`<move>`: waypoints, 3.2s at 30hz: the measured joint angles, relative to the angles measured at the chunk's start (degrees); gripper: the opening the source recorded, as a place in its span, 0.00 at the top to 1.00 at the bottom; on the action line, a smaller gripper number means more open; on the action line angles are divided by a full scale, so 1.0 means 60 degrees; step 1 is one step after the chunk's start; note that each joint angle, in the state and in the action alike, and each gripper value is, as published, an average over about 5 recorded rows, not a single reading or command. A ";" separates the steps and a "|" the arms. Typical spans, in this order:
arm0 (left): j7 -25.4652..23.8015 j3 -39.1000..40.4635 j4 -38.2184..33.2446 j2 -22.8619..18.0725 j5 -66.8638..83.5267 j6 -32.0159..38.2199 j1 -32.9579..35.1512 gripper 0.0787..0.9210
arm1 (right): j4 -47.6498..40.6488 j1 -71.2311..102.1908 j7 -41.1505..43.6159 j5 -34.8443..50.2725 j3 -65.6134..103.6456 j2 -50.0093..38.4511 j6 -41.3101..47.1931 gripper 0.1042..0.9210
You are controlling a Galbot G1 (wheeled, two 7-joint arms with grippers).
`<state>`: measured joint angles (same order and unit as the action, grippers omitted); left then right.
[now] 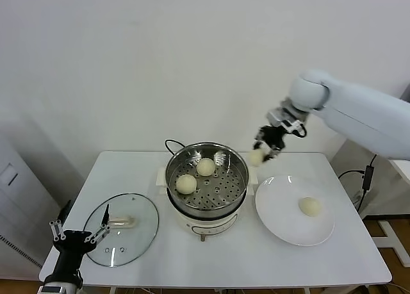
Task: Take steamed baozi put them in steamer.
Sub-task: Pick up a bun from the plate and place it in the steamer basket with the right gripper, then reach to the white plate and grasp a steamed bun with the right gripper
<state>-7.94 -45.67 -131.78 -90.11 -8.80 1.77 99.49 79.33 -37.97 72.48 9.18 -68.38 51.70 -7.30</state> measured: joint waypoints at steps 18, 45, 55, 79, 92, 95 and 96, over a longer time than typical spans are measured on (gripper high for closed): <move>0.0029 0.0044 0.0033 0.0047 0.0042 -0.0111 -0.0167 0.12 | 0.0943 0.2387 -0.0153 -0.3884 0.0813 0.1669 -0.3709 0.62; 0.0031 0.0102 0.0036 0.0194 0.0050 -0.0104 -0.0194 0.12 | -0.0072 0.1388 -0.0384 -0.2668 0.1030 0.0810 -0.2829 0.12; 0.0043 0.0295 -0.0002 0.0205 -0.0075 -0.0143 -0.0264 0.12 | -0.1721 0.0820 -0.0178 -0.0732 0.0391 -0.0945 -0.0229 0.12; 0.0082 0.0438 0.0234 0.0094 -0.0467 -0.0109 -0.0070 0.12 | -0.3672 0.6611 -0.0638 -0.3362 0.4927 -0.2201 0.0546 0.12; 0.0072 0.0403 0.0262 0.0044 -0.0528 -0.0043 0.0017 0.12 | -0.4384 0.7449 -0.1110 -0.4021 0.5745 -0.1671 0.0511 0.13; 0.0064 0.0394 0.0261 0.0048 -0.0532 -0.0028 0.0048 0.12 | -0.4467 0.7494 -0.1168 -0.4086 0.5801 -0.1556 0.0528 0.20; 0.0063 0.0391 0.0261 0.0053 -0.0533 -0.0026 0.0055 0.12 | -0.4481 0.7498 -0.1179 -0.4103 0.5807 -0.1536 0.0539 0.23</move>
<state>-7.57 -43.32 -130.21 -89.79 -12.00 1.62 99.82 52.44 7.02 65.41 -15.44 -33.54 42.49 -4.07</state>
